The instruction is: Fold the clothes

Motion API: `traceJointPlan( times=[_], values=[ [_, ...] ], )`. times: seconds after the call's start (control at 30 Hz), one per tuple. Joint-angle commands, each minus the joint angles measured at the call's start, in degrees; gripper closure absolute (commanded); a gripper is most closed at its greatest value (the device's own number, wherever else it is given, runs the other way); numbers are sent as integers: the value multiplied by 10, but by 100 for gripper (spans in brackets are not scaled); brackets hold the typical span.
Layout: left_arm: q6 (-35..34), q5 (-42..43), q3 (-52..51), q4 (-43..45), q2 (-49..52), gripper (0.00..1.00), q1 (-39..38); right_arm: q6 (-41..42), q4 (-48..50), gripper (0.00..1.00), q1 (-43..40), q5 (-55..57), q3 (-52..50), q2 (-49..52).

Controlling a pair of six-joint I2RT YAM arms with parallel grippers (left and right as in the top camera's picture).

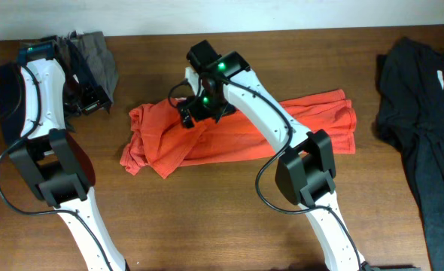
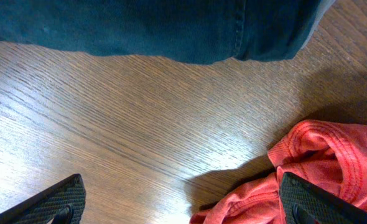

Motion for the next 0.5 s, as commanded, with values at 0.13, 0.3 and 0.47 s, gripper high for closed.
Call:
traceJointPlan(
  times=[0.13,0.3,0.47],
  values=[
    [-8,2,-4,-2,-10,1,0,-33,19,13,-16,9,7,3],
    [-8,2,-4,-2,-10,1,0,-56,36,13,-12,-31,5,17],
    [-8,2,-4,-3,-10,1,0,-61,38,13,-12,-30,5,40]
  ],
)
